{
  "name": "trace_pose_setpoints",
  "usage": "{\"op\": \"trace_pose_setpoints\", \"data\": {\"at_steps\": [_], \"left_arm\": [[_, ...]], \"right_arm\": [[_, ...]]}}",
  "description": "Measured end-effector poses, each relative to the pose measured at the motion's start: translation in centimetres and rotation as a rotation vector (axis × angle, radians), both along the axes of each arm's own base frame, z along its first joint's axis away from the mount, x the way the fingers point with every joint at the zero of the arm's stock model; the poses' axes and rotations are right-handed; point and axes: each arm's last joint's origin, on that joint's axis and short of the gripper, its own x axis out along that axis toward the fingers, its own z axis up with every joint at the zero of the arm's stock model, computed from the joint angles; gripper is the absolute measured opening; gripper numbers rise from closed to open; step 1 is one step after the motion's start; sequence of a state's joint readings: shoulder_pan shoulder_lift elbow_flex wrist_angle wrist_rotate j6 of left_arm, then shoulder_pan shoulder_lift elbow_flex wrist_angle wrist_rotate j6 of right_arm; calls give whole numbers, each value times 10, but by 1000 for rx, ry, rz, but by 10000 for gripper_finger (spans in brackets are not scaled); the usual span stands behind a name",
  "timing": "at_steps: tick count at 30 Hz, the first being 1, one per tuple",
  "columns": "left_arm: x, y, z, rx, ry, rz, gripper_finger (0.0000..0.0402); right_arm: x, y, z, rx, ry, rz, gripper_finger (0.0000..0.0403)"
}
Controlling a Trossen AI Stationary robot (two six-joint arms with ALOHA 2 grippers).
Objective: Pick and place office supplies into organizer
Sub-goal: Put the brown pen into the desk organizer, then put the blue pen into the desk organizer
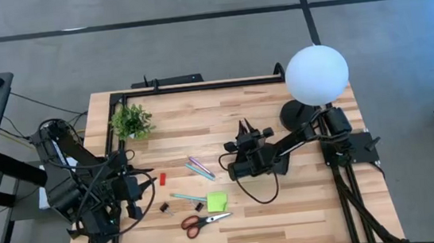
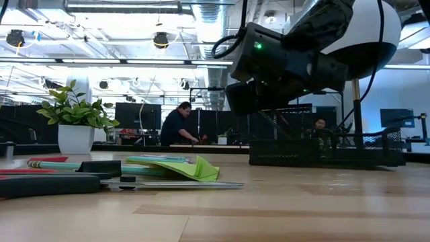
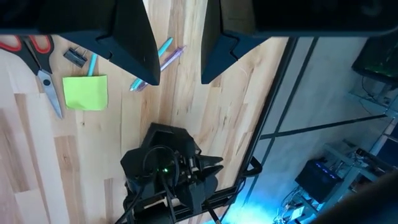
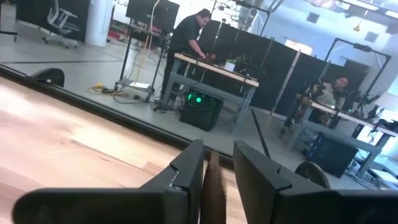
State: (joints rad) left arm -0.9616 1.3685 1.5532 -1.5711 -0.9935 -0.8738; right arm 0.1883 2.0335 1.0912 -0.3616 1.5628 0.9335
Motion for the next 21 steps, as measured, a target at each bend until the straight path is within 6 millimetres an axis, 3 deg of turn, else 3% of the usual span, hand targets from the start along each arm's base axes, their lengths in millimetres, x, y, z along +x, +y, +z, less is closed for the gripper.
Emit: {"op": "trace_pose_setpoints", "data": {"at_steps": [13, 21], "left_arm": [[0, 0, 0, -8, 8, -1, 114], [0, 0, 0, -30, -3, 15, 114]], "right_arm": [[0, 5, 7, -7, 47, 15, 116], [-4, 21, 58, -13, 100, 68, 110]]}}
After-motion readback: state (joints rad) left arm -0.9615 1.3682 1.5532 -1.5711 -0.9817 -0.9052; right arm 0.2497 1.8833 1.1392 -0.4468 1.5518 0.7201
